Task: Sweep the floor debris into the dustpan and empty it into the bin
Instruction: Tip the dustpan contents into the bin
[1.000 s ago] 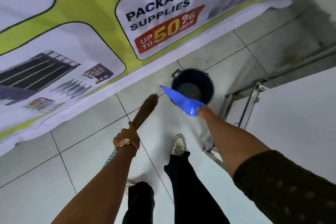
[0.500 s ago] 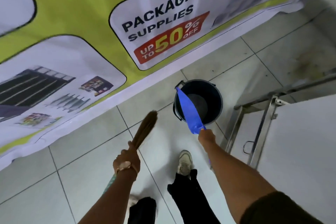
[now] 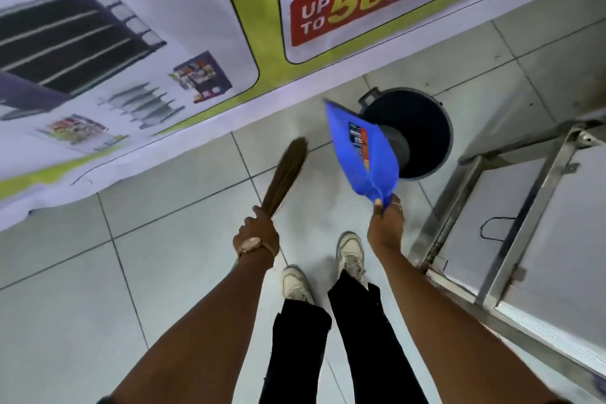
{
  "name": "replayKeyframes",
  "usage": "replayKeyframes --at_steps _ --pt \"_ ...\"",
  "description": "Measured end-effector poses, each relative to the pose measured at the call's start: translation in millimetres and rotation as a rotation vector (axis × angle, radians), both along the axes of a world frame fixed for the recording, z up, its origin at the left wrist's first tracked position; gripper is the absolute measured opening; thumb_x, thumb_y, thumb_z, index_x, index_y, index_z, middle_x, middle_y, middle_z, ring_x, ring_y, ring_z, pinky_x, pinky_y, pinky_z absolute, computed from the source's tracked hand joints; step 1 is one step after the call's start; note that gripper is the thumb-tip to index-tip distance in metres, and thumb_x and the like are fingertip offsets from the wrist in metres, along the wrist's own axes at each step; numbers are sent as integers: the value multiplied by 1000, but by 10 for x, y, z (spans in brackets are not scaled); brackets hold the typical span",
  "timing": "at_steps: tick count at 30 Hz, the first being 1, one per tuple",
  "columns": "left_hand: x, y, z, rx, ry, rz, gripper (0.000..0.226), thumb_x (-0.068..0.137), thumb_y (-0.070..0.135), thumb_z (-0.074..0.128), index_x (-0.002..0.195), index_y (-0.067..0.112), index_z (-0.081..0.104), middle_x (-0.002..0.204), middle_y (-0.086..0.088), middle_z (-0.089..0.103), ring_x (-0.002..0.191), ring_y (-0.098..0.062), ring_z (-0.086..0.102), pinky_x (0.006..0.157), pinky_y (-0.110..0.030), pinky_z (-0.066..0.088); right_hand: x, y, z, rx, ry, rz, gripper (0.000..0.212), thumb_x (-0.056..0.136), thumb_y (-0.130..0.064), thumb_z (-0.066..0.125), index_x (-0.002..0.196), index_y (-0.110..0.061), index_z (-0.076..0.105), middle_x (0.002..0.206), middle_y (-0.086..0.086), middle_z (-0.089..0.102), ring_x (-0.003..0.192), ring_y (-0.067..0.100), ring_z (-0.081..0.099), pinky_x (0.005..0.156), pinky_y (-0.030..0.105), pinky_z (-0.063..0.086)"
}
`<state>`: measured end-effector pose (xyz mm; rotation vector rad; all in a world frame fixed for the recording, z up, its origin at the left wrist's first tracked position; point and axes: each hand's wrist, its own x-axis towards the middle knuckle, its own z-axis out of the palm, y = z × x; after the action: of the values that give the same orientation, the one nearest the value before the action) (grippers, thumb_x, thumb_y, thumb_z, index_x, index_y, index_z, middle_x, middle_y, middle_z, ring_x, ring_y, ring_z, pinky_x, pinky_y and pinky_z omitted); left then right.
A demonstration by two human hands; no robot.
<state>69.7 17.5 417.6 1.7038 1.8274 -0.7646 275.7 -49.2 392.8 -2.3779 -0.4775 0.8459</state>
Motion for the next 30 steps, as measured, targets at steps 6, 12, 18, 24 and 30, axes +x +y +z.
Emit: replayKeyframes --at_steps 6,12,18,24,30 --pt "-670 -163 -652 40 -49 2 45 100 34 33 141 14 30 116 -17 60 99 -38 62 79 -43 48 -647 -455 -500 -87 -123 262 49 86 -1 60 133 3 46 124 21 58 109 42 55 92 49 47" --pt "-972 -131 -2085 18 -50 -29 56 100 30 36 149 11 16 121 -22 58 105 -41 60 86 -47 47 -675 -565 -1739 -259 -112 415 47 83 -4 62 127 2 45 125 18 54 110 42 55 88 50 47" --pt "-1030 -170 -3619 46 -91 30 57 100 25 36 150 10 12 125 -27 52 108 -45 57 88 -51 44 -548 -553 -3180 -355 -127 426 45 85 -8 58 125 -4 38 119 21 56 111 43 52 92 52 45" --pt "-959 -233 -4325 43 -81 32 67 98 17 41 152 11 1 124 -29 52 106 -46 57 84 -53 45 -431 -618 -3929 -414 -115 365 43 87 -6 56 126 -6 37 125 18 55 115 40 52 97 50 40" --pt "-922 -228 -4181 -24 -43 41 86 94 14 51 152 20 -13 132 -25 45 110 -44 56 86 -52 45 -474 -530 -3797 -507 -182 445 83 83 -21 68 149 -8 19 152 12 32 136 33 38 112 48 33"
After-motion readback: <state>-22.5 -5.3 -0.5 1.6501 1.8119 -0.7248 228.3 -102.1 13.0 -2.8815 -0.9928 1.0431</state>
